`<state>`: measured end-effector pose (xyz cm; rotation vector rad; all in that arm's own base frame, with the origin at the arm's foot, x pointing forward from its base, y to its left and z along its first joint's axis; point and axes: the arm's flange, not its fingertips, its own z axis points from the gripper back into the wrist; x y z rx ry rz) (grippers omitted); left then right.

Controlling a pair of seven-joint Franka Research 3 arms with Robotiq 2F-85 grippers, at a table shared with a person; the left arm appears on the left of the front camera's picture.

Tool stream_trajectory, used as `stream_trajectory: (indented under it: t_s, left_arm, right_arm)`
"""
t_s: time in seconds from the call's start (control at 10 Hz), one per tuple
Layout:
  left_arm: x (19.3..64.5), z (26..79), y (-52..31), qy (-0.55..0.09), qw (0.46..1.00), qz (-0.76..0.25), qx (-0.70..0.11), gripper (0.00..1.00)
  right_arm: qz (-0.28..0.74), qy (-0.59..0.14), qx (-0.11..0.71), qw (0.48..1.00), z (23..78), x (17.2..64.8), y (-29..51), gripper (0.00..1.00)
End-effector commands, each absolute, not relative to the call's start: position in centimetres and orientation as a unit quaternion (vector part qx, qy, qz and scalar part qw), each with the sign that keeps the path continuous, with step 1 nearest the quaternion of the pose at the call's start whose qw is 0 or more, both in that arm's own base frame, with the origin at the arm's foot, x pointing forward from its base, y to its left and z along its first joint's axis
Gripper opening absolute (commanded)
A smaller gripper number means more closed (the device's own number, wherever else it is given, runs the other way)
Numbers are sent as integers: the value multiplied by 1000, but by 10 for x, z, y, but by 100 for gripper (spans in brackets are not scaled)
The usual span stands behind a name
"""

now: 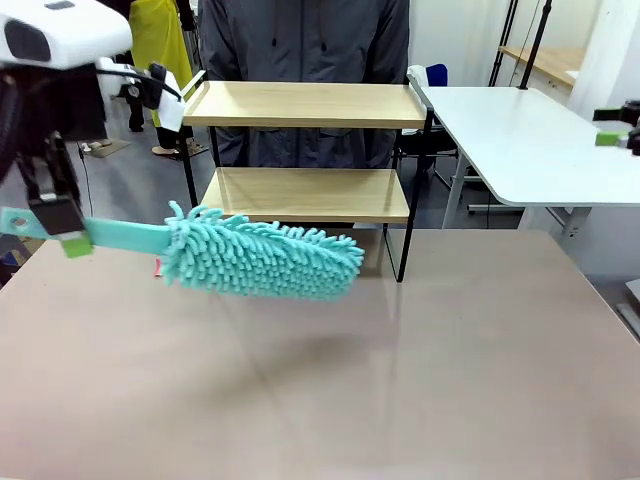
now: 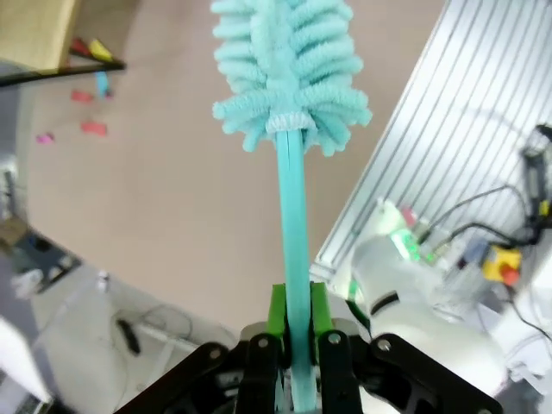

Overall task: Clean the shelf.
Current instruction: Hand the Duster back to the human.

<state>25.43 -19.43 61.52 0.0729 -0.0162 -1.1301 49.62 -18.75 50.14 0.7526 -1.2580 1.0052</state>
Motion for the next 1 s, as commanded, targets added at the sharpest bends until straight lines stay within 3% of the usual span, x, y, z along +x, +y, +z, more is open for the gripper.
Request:
stream_trajectory:
  t_s: [0.0, 0.3, 0.6, 0.9]
  left_arm:
    - [257, 587, -186, -40, 821, -570, 0, 13]
    - [267, 550, -191, -110, 804, -584, -39, 13]
    - [288, 514, -191, -103, 780, -613, -71, 13]
    - [299, 499, -194, -133, 764, -626, -87, 13]
  right_arm:
    - [449, -512, 397, 616, 527, 477, -172, 100]
    - [450, -440, 475, 615, 523, 452, -110, 100]
    - [434, -396, 539, 603, 472, 439, -58, 100]
    - [448, -446, 501, 591, 421, 419, -36, 100]
